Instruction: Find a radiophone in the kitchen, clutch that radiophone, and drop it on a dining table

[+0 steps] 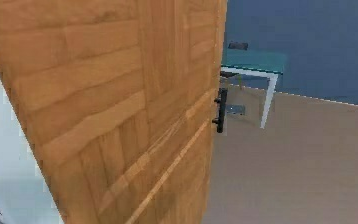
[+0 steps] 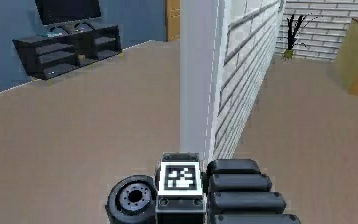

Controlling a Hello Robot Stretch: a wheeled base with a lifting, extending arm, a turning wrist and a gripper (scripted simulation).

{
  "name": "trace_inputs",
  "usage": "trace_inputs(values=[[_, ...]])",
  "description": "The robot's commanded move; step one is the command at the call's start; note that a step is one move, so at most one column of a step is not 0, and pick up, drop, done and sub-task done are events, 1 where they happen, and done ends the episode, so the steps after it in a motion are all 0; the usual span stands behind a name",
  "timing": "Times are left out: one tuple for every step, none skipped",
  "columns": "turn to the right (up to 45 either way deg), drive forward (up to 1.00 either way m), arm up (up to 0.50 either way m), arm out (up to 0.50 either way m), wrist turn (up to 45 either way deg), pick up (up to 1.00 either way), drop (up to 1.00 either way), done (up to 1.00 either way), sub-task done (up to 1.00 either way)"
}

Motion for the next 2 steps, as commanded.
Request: trace_inputs(values=[[24.0, 0.00, 0.00, 0.00, 0.0, 0.00, 0.00, 0.00, 0.00], [0.0, 1.00, 0.00, 0.00, 0.0, 0.00, 0.00, 0.00, 0.00]])
